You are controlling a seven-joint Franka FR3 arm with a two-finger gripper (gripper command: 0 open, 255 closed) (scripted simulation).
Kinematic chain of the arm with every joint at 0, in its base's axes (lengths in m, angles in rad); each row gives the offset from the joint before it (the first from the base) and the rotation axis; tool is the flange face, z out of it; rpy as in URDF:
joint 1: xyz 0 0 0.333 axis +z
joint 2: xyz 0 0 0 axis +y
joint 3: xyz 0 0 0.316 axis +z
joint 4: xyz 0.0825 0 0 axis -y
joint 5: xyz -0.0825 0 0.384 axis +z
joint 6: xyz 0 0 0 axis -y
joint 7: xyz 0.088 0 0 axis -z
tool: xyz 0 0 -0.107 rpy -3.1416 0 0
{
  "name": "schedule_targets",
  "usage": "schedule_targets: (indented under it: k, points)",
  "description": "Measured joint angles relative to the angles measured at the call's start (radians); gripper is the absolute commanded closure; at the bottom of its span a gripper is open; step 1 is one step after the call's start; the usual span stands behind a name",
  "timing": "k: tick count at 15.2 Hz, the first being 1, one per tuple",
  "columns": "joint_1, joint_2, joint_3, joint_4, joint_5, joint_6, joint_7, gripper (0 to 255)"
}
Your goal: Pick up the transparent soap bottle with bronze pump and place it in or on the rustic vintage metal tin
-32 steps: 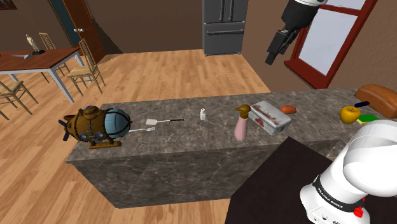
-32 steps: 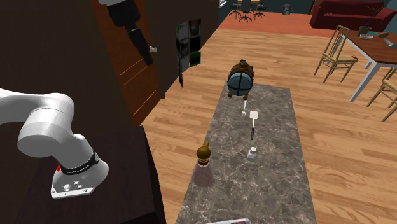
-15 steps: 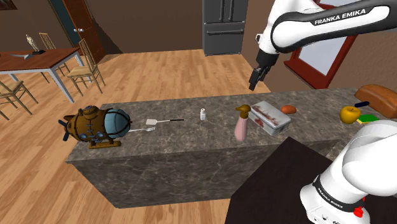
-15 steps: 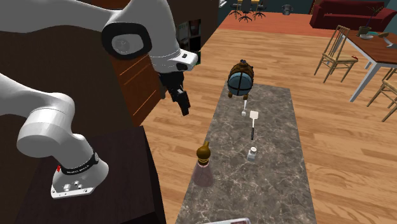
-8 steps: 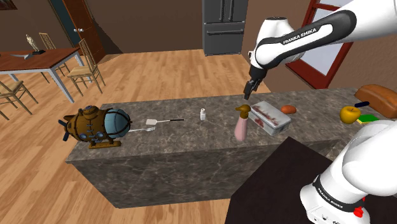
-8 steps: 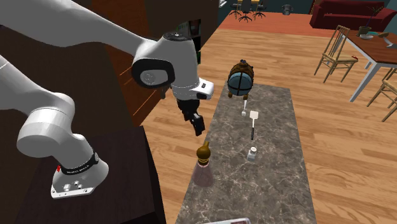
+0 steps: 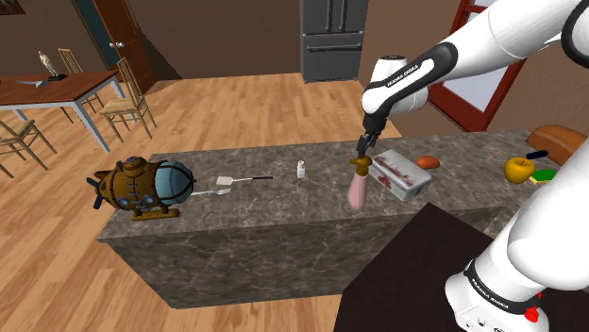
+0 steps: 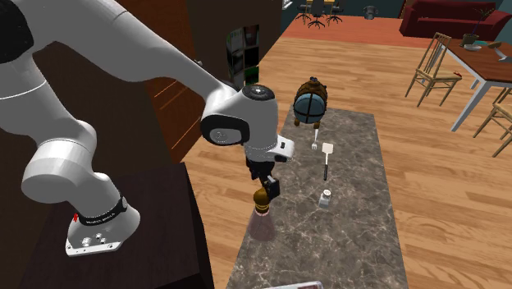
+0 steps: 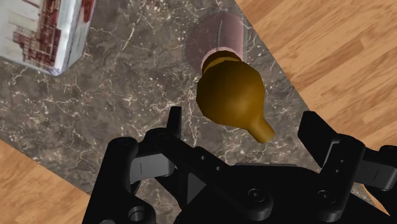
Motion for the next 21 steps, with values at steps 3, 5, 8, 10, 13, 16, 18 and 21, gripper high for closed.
schedule_targets:
  k: [3, 5, 8, 10, 13, 16, 18, 21]
  points:
    - [0.0, 0.042, 0.002, -0.008, 0.02, 0.045, -0.016, 0]
    - [0.0, 0.07, 0.004, -0.007, 0.034, 0.071, -0.025, 0]
    - [-0.001, 0.095, 0.006, -0.013, 0.048, 0.1, -0.036, 0]
    - [-0.001, 0.1, 0.007, -0.014, 0.051, 0.106, -0.038, 0]
    - [-0.001, 0.101, 0.007, -0.014, 0.051, 0.108, -0.039, 0]
    - [-0.001, 0.101, 0.007, -0.013, 0.052, 0.108, -0.039, 255]
    - [-0.001, 0.101, 0.007, -0.013, 0.051, 0.108, -0.039, 255]
    - [-0.001, 0.101, 0.007, -0.013, 0.052, 0.108, -0.039, 255]
